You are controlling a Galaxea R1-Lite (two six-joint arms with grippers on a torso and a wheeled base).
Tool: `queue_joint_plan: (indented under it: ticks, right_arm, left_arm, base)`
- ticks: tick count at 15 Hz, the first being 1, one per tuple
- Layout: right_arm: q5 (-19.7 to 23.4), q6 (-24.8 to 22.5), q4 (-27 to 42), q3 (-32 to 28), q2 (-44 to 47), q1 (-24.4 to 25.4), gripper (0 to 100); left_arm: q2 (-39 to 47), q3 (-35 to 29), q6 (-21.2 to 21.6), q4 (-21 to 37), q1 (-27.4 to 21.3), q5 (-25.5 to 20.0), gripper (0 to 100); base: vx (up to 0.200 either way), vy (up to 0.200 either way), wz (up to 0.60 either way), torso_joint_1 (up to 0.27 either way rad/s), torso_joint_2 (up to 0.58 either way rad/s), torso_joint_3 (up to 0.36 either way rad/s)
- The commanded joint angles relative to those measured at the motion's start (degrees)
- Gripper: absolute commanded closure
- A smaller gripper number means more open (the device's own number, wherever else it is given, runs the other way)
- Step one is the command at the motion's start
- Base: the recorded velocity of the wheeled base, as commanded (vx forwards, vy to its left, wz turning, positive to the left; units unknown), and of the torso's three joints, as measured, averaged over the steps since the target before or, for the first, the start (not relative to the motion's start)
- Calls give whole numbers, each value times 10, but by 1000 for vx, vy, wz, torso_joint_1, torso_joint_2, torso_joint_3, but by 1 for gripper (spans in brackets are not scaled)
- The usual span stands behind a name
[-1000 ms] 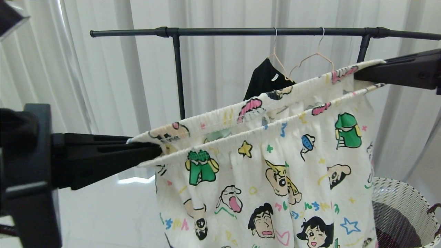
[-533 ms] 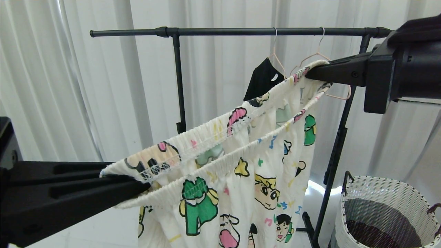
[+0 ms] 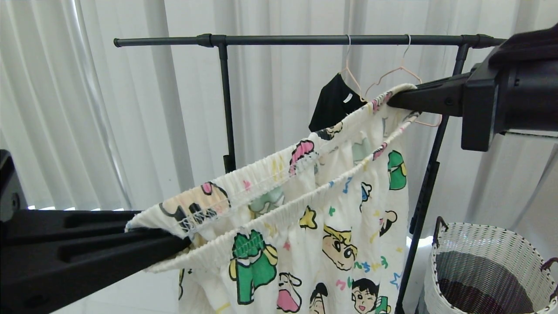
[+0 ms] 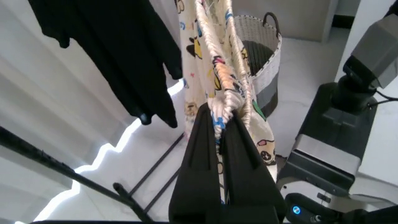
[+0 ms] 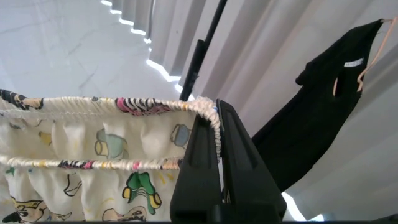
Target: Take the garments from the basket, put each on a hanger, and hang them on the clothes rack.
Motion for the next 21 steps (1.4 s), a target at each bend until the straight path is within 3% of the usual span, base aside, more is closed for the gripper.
queue_joint_plan:
  ticks: [1, 4, 6, 10, 17, 18, 21]
  right_arm:
    - [-15, 0, 46, 0, -38, 0, 100]
    - [-27, -1, 135, 4, -105, 4, 100]
    - [-27, -1, 166, 4, -130, 26, 100]
    - [-28, -1, 163, 4, -131, 32, 100]
    - [-35, 1, 166, 8, -130, 32, 100]
    - [-36, 1, 166, 16, -131, 32, 0]
    - [-34, -5, 163, 52, -151, 33, 0]
  left_arm:
    - [4, -10, 0, 0, 23, 2, 100]
    - [33, -43, 2, -1, 104, -2, 100]
    - [71, -86, 2, -1, 133, -3, 100]
    - [126, -133, 3, -1, 133, -1, 100]
    - [125, -135, 3, -1, 133, 1, 100]
    - [125, -134, 2, -1, 133, 1, 100]
    - [129, -134, 2, -1, 148, 2, 100]
  base:
    - [0, 0, 0, 0, 0, 0]
    - [0, 0, 0, 0, 0, 0]
    - [0, 0, 0, 0, 0, 0]
    - [0, 0, 0, 0, 0, 0]
    - [0, 0, 0, 0, 0, 0]
    - [0, 0, 0, 0, 0, 0]
    - [0, 0, 0, 0, 0, 0]
